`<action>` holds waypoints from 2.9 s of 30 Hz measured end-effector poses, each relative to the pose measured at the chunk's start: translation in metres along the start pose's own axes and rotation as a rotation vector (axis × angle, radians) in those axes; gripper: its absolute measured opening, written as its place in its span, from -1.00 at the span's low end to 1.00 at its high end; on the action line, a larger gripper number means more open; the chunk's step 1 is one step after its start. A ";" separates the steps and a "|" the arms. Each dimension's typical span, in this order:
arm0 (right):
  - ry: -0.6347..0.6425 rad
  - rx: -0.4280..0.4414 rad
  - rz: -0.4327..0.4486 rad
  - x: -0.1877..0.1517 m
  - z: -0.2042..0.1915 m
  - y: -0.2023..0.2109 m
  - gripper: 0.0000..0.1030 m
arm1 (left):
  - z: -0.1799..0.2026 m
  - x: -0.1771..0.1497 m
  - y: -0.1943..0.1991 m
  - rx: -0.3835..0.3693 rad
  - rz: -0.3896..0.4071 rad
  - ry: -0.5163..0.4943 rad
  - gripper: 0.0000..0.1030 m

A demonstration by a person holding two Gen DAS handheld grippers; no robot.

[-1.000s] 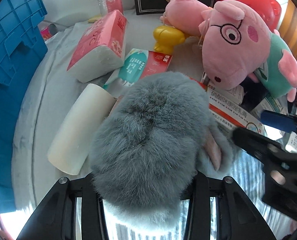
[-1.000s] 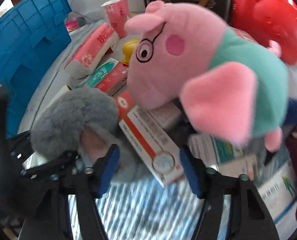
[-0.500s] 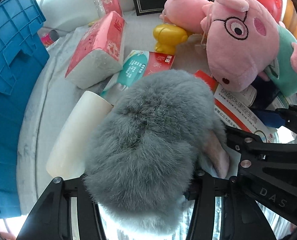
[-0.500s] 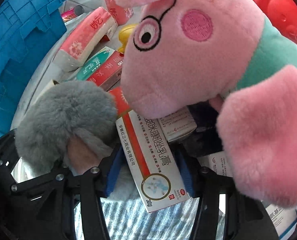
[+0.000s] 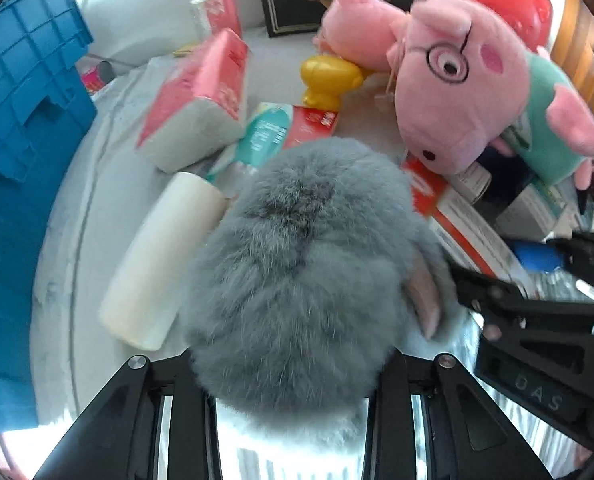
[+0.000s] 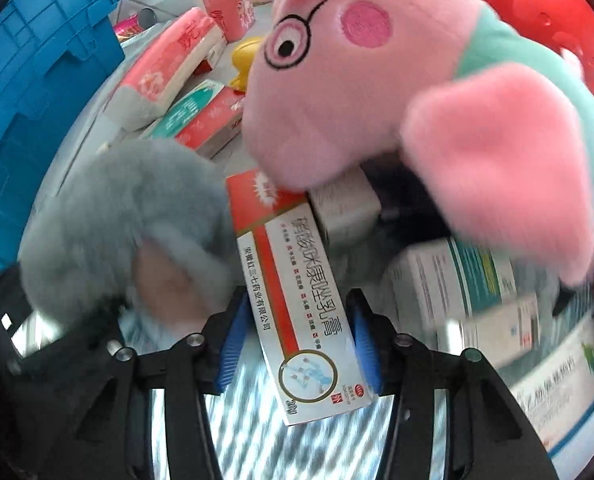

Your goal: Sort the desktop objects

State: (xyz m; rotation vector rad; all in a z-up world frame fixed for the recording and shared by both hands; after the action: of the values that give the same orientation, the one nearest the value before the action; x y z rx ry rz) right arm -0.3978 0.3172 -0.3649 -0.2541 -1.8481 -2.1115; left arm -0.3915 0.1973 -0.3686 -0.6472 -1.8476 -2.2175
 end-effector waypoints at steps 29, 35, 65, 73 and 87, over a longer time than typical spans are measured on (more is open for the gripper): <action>0.039 -0.008 0.537 -0.008 -0.033 0.252 -0.19 | -0.051 -0.016 0.242 0.102 0.450 0.015 -0.40; 0.064 0.010 0.625 -0.001 -0.062 0.290 -0.19 | -0.080 -0.017 0.287 0.124 0.529 0.038 -0.40; -0.107 -0.046 0.204 -0.077 -0.137 0.171 -0.39 | -0.121 -0.082 0.264 -0.037 0.366 -0.092 -0.40; -0.060 -0.015 0.114 -0.111 -0.147 0.138 -0.39 | -0.153 -0.145 0.166 0.239 0.197 -0.054 -0.41; 0.002 0.054 0.035 -0.136 -0.193 0.097 -0.39 | -0.145 -0.202 0.126 0.017 0.082 0.057 -0.48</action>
State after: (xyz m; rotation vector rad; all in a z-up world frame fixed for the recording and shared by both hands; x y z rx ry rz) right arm -0.2218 0.1332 -0.3488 -0.2694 -1.8825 -2.0353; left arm -0.1914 0.0039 -0.3647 -0.6381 -1.7781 -2.1440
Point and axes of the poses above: each gripper's, at about its wrist camera, not at the fingertips, and y roughly against the way its jaws point, z to its right, x to its top, the point moved 5 cm from there along -y, roughly the way its jaws point, and after that the axes turned 15 degrees about -x, right-handed, at the moved point
